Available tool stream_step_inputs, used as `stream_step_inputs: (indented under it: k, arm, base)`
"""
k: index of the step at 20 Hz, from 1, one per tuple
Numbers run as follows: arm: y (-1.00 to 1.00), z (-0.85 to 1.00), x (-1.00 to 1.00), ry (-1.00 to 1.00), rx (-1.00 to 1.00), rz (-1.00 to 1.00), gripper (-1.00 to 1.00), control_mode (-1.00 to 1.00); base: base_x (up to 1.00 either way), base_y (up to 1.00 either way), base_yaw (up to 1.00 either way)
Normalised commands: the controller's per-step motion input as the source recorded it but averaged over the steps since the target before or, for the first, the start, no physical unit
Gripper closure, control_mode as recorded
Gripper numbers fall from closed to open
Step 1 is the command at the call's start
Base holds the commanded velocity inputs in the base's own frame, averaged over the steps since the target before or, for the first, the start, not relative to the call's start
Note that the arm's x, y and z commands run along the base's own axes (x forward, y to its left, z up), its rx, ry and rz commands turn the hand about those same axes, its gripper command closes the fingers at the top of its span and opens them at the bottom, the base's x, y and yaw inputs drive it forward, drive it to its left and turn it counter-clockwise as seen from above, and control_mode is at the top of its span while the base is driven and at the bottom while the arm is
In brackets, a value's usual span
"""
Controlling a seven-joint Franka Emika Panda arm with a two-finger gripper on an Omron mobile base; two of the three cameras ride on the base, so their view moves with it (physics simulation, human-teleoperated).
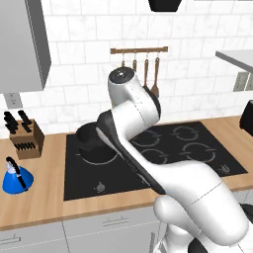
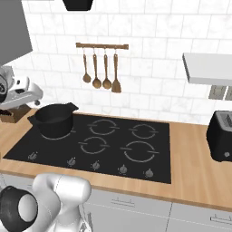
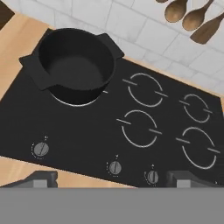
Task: Pick the kettle from the counter and place it on a stove burner. Then turn the burner on.
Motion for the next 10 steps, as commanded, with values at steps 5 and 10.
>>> stream_step_inputs:
  k: [5, 10]
  arm:
    - [0.59, 0.0, -0.05, 0.0, -0.22, 0.0, -1.0, -1.0]
    - [0.42, 0.0, -0.21, -0.15, 0.0, 0.0, -1.0, -1.0]
  base:
    - [0.0, 0.0, 0.0]
    - [0.0, 0.0, 0.0]
